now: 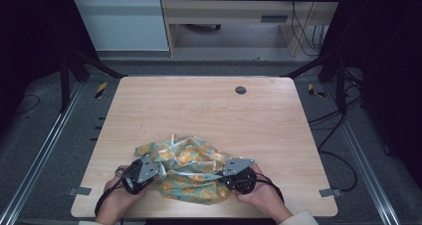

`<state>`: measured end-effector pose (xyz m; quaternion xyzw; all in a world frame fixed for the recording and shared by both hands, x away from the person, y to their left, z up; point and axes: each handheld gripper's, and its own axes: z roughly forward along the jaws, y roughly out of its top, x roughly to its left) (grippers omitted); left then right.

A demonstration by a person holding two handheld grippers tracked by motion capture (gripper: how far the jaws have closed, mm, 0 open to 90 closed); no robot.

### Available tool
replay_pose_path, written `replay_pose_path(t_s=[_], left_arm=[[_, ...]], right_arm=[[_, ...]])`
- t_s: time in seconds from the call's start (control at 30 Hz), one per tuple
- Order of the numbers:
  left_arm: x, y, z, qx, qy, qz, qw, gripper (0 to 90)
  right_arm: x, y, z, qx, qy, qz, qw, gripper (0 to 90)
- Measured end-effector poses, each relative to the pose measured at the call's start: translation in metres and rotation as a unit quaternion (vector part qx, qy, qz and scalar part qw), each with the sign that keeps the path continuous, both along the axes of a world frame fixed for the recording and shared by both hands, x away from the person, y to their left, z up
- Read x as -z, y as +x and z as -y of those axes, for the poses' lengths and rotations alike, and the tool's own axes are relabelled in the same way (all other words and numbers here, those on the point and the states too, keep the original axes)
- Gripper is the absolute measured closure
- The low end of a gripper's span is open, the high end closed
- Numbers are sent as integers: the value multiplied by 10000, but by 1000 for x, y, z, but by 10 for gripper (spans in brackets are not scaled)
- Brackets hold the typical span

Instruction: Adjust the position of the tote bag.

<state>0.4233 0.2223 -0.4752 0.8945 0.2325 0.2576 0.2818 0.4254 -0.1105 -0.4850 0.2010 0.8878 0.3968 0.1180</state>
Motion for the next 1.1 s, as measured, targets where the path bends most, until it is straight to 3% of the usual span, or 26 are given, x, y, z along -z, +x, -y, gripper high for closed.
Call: replay_pose_path(t_s=[0.2, 0.43, 0.53, 0.7, 0.9, 1.1], left_arm=[[2, 6, 3, -61, -19, 9, 10000, 846], [0, 0, -7, -262, -299, -104, 9992, 626], [1, -4, -7, -241, -243, -168, 9993, 649], [3, 0, -9, -315, -237, -246, 9989, 669], [5, 0, -8, -291, -190, -251, 9991, 676], [5, -1, -7, -279, -170, -264, 9991, 684]], right_arm=[[-1, 0, 2, 71, 0, 19, 10000, 813], [-11, -11, 6, 232, 86, 118, 9996, 557], [-20, -19, 10, 327, 183, 207, 9991, 420], [-37, -23, 18, 394, 355, 281, 9982, 305], [-61, -23, 26, 507, 491, 273, 9971, 282], [-75, -4, 26, 708, 492, 309, 9958, 381]])
